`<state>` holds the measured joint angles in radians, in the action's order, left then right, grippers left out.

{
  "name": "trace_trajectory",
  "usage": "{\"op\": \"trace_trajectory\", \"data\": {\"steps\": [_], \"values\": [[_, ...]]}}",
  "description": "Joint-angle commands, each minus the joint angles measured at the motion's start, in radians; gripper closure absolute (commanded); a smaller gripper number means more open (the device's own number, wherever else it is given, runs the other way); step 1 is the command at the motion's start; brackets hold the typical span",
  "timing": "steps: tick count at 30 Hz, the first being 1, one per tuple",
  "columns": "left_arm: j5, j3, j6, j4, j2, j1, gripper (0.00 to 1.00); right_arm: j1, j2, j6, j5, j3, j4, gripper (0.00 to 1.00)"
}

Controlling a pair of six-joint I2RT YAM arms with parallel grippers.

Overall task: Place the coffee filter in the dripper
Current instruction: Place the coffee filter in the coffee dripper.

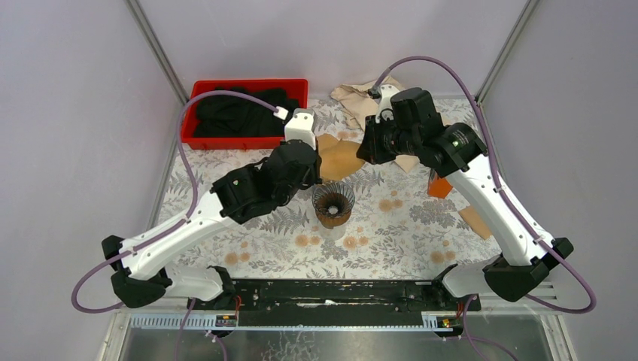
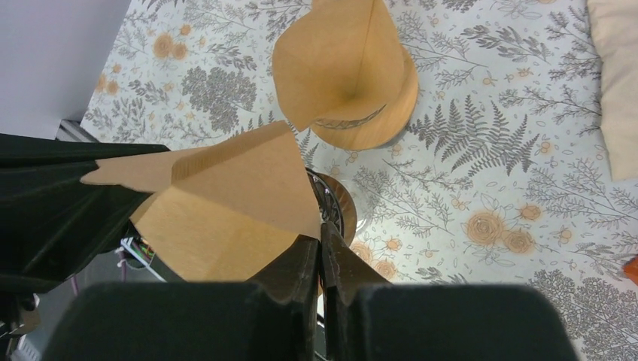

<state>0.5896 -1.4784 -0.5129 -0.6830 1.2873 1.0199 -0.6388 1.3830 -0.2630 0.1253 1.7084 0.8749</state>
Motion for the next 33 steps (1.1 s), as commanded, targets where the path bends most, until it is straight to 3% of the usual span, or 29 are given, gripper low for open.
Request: {"op": "trace_trajectory", "data": {"steps": [1,10,23,33], "values": [[-0.085,0.035,-0.045,-0.006,-0.050,-0.006,0.87,-0.004,0.013,0.020,0.062,0.070,0.023,0.90],[-0.107,0.087,-0.101,-0.052,-0.117,-0.018,0.87,-0.004,0.024,0.042,0.045,0.076,0.087,0.90],[-0.290,0.138,-0.146,-0.081,-0.113,-0.021,0.88,-0.004,0.030,0.076,0.169,0.060,0.163,0.90],[-0.310,0.195,-0.174,-0.089,-0.117,-0.030,0.89,-0.005,0.059,0.081,0.201,-0.001,0.152,0.88]]}}
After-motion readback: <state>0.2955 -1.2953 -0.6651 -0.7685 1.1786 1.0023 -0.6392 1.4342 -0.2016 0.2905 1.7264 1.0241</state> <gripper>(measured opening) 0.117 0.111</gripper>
